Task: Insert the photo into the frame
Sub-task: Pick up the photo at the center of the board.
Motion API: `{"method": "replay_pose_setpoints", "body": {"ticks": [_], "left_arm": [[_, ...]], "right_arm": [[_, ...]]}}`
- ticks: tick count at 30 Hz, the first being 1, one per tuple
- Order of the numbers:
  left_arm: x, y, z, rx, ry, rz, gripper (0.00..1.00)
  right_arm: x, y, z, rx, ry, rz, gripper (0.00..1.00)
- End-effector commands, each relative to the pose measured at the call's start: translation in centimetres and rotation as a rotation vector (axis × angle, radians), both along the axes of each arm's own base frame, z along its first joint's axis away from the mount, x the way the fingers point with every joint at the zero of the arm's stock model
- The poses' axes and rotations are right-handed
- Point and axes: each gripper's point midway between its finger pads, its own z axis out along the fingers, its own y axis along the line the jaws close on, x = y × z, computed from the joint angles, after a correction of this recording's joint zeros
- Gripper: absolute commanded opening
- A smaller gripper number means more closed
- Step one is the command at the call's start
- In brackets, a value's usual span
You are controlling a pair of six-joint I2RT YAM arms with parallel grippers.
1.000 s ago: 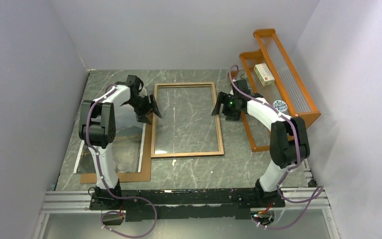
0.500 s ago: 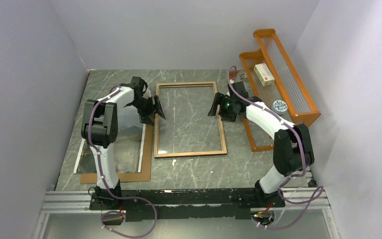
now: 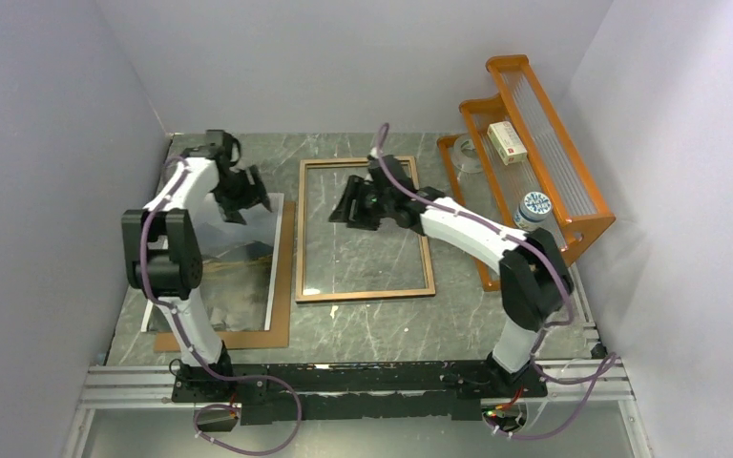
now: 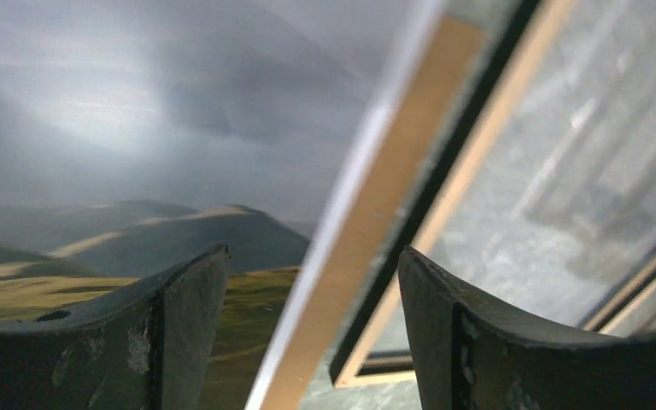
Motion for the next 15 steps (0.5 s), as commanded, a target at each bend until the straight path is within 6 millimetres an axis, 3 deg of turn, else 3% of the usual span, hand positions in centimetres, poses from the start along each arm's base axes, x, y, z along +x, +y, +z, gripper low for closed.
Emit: {"method": "replay_pose_setpoints", "body": {"ticks": [1, 5, 9, 12, 15], "left_arm": [[0.3, 7.9, 1.0, 0.084, -0.027, 0.192, 0.77], [-0.2, 14.1, 0.5, 0.17, -0.011, 0.292, 0.81], [-0.7, 18.9, 0.1, 0.249, 0.003, 0.365, 0.89], [-0.4, 20.8, -0.8, 0.248, 0.002, 0.412, 0.94], [0.0, 20.8, -1.4, 0.221, -0.007, 0.392, 0.93]], "right_arm": [[0.1, 6.3, 1.6, 0.11, 0.045, -0.004, 0.54], [-1.2, 9.6, 0.2, 0.079, 0.088, 0.014, 0.56], [-2.9, 12.3, -0.8, 0.086, 0.124, 0.061, 0.61], [-4.2, 14.3, -1.4, 0.085, 0.159, 0.107, 0.63], [-5.9, 15.8, -2.5, 0.058, 0.21, 0.148, 0.63]]}}
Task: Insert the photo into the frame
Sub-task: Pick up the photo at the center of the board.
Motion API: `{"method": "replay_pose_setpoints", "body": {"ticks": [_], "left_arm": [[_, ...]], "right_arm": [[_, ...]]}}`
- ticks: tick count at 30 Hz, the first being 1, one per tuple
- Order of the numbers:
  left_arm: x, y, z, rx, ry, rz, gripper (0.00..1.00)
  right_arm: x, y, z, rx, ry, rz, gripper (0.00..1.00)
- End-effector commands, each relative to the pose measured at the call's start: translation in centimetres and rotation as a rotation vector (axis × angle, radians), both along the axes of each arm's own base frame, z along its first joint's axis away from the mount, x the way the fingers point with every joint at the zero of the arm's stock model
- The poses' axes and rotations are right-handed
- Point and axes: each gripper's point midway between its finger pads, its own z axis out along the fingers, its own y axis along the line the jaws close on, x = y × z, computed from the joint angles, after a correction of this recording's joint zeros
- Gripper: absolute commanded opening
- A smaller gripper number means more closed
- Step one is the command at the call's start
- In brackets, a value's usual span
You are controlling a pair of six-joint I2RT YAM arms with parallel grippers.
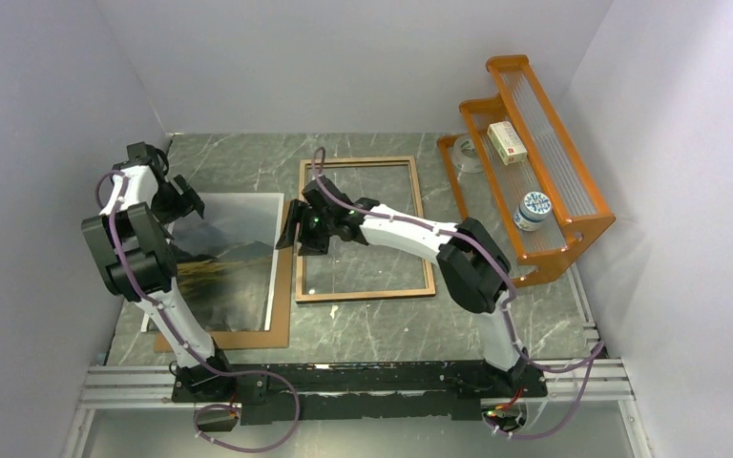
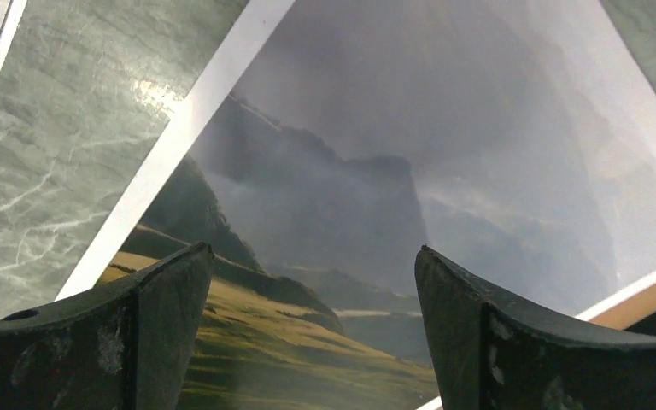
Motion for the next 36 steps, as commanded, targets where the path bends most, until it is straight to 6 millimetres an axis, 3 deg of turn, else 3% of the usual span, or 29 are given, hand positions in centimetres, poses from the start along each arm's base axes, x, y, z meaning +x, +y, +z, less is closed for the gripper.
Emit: {"method": "replay_pose_setpoints", "body": {"ticks": [1, 7, 18, 24, 30, 36], "left_arm": [[1.3, 0.4, -0.2, 0.002, -0.041, -0.045, 0.92], [0.7, -1.9, -2.3, -0.11, -0.051, -0.057, 0.82], [-1.3, -1.2, -4.8, -0.08, 0.067, 0.001, 0.74], [-1.9, -1.4, -5.5, -0.09, 0.09, 0.043, 0.64], [-3.5, -3.0, -6.3, -0.163, 0.141, 0.112, 0.52], [-6.0, -3.7, -7.3, -0.176, 0.227, 0.166, 0.49]], "right_arm": [[-1.9, 2.7, 1.3, 0.015, 0.038, 0.036, 0.63], [-4.8, 3.8, -1.9, -0.052, 0.189, -0.005, 0.62], [-9.2, 6.0, -5.9, -0.164, 0.272, -0.033, 0.7], [-9.9, 6.4, -8.2, -0.183, 0.308, -0.054, 0.68], [-10.9, 6.2, -10.6, -0.204, 0.353, -0.069, 0.64], [-8.7, 7.5, -10.0, -0.048, 0.279, -0.053, 0.64]]}}
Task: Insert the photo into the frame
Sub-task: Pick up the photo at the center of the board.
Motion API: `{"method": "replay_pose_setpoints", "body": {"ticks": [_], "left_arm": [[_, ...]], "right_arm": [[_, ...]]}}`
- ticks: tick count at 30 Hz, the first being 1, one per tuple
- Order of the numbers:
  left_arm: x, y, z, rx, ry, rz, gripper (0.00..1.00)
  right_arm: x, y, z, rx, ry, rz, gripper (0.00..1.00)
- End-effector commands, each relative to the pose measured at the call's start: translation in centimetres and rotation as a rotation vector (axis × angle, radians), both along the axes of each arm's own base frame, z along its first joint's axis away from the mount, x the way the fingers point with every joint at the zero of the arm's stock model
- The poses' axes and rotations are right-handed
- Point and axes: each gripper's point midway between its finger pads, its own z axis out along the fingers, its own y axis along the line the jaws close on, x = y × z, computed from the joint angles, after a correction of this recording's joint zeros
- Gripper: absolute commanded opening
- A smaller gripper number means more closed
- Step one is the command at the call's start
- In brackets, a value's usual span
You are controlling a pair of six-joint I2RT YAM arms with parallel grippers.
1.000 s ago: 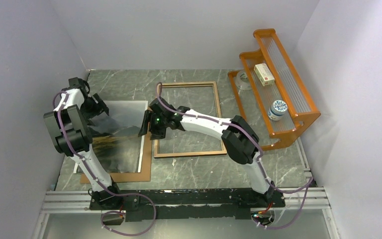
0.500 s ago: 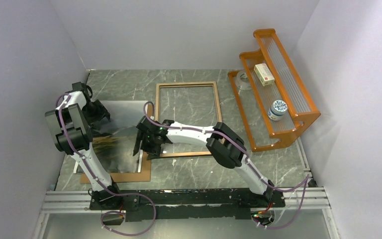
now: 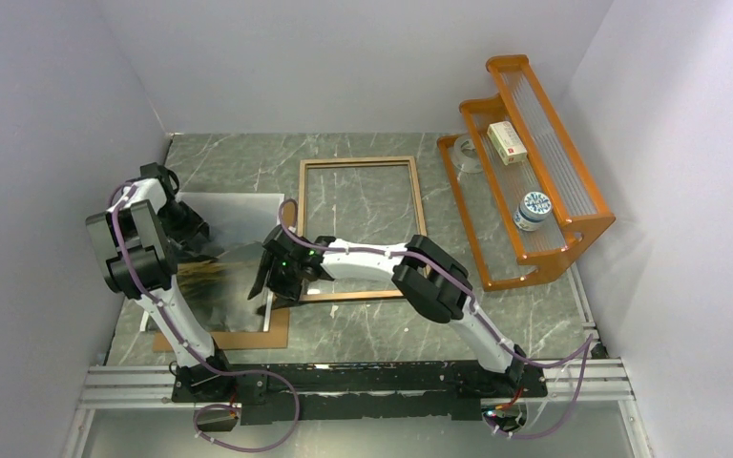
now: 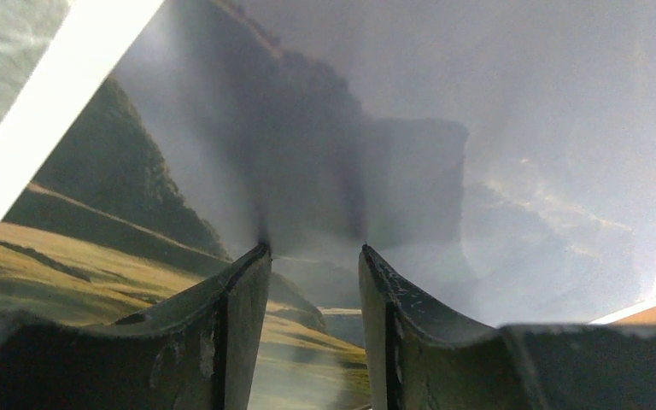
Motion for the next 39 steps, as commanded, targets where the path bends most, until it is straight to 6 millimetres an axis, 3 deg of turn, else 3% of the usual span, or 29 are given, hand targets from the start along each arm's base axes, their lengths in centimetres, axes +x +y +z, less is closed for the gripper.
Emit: {"method": "replay_pose_setpoints", "body": {"ticks": [1, 10, 21, 26, 31, 36, 39], "left_arm": [[-3.7, -1.5, -2.0, -0.048, 0.137, 0.064, 0.48], [-4.5, -1.5, -2.3, -0.046, 0.157, 0.086, 0.48], [-3.9, -1.8, -2.2, -0.084, 0.128, 0.086, 0.46], [-3.5, -2.0, -1.8, -0.098, 0.109, 0.079, 0.46], [-2.4, -1.9, -0.3, -0.091, 0.038, 0.064, 0.47], [-0.9, -1.6, 3.7, -0.059, -0.077, 0.047, 0.58], [0.4, -2.0, 7.1, -0.069, -0.179, 0.005, 0.65]], "right_arm": [[2.0, 0.9, -2.1, 0.065, -0.072, -0.018, 0.64], [4.0, 4.4, 2.6, 0.333, -0.229, 0.049, 0.64], [6.9, 2.6, 2.6, 0.314, -0.282, -0.019, 0.67], [8.5, 2.9, 2.9, 0.331, -0.296, -0.011, 0.53], [9.2, 2.8, 3.8, 0.323, -0.331, 0.006, 0.25], [9.7, 2.5, 5.8, 0.291, -0.417, 0.067, 0.0], [9.7, 1.8, 7.6, 0.26, -0.495, 0.124, 0.0]]}}
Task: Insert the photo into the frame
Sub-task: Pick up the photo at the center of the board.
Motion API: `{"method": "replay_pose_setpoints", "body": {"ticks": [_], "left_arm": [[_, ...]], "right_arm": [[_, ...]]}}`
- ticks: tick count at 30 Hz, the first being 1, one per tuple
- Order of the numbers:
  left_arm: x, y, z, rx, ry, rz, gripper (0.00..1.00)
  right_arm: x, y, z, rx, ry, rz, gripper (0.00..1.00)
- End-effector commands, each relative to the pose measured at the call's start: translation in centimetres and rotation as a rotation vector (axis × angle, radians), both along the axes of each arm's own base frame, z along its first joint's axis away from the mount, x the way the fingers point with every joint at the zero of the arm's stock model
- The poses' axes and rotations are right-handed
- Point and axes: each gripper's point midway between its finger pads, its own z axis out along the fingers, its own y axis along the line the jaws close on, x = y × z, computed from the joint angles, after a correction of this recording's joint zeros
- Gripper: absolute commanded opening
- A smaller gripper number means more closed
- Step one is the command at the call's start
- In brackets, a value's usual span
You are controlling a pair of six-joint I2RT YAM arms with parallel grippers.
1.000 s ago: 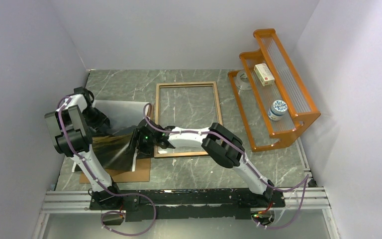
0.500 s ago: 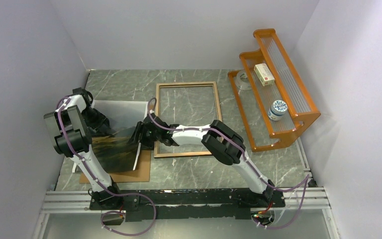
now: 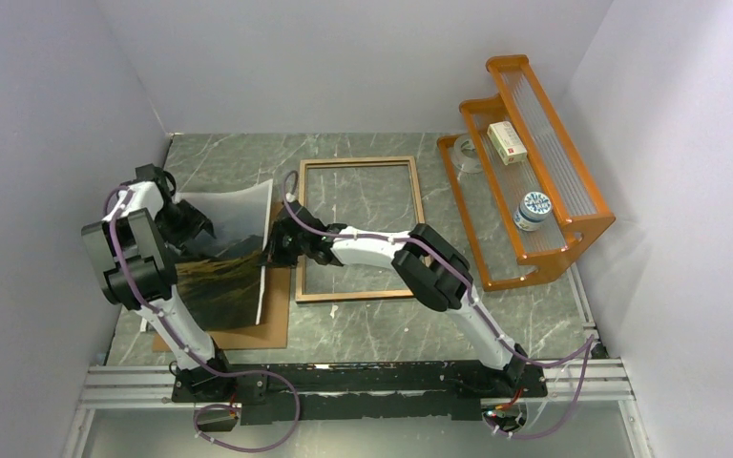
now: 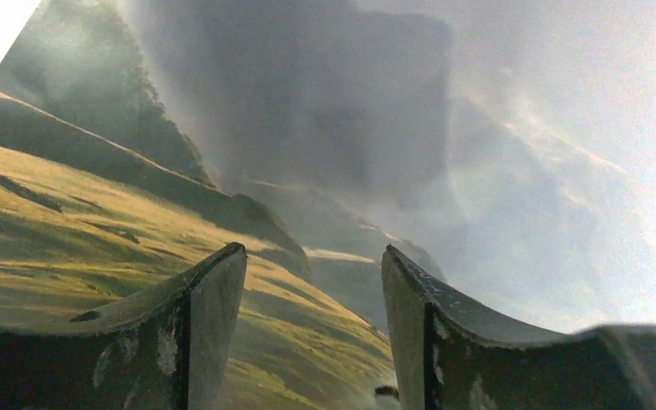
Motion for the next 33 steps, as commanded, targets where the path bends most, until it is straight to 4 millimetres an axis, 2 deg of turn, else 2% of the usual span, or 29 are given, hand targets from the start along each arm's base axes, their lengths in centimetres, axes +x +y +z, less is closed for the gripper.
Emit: {"method": "replay_pose_setpoints", "body": {"ticks": [1, 4, 7, 11, 13, 17, 21, 25, 29, 33], "left_arm": [[2.6, -0.7, 6.9, 0.005, -0.212, -0.065, 0.68], [4.1, -2.4, 11.5, -0.033, -0.347, -0.136, 0.75], [5.6, -4.9, 17.0, -0.077, -0.523, -0.223, 0.82], [6.4, -9.1, 22.0, -0.103, -0.675, -0.352, 0.89], [6.3, -11.1, 23.3, -0.119, -0.7, -0.409, 0.9], [6.1, -14.6, 25.6, -0.166, -0.763, -0.481, 0.94], [5.7, -17.0, 27.6, -0.18, -0.823, -0.518, 0.94], [4.6, -16.0, 28.9, -0.09, -0.841, -0.489, 0.94], [3.8, -15.3, 29.3, -0.049, -0.864, -0.446, 0.94], [4.2, -16.2, 28.7, -0.12, -0.854, -0.441, 0.94]], "right_arm": [[0.6, -0.5, 6.2, -0.014, -0.201, 0.074, 0.0], [0.4, -2.1, 8.3, -0.077, -0.306, 0.128, 0.0], [0.8, -4.2, 10.1, -0.17, -0.418, 0.161, 0.0], [1.0, -6.9, 12.9, -0.24, -0.526, 0.166, 0.0], [1.1, -8.0, 14.1, -0.266, -0.57, 0.168, 0.0], [1.4, -9.8, 15.1, -0.335, -0.617, 0.158, 0.0], [2.0, -11.0, 15.5, -0.404, -0.648, 0.147, 0.0], [2.5, -11.3, 15.7, -0.46, -0.682, 0.17, 0.0], [2.8, -11.2, 15.5, -0.516, -0.71, 0.211, 0.0], [2.7, -10.9, 15.6, -0.549, -0.76, 0.246, 0.0]]}}
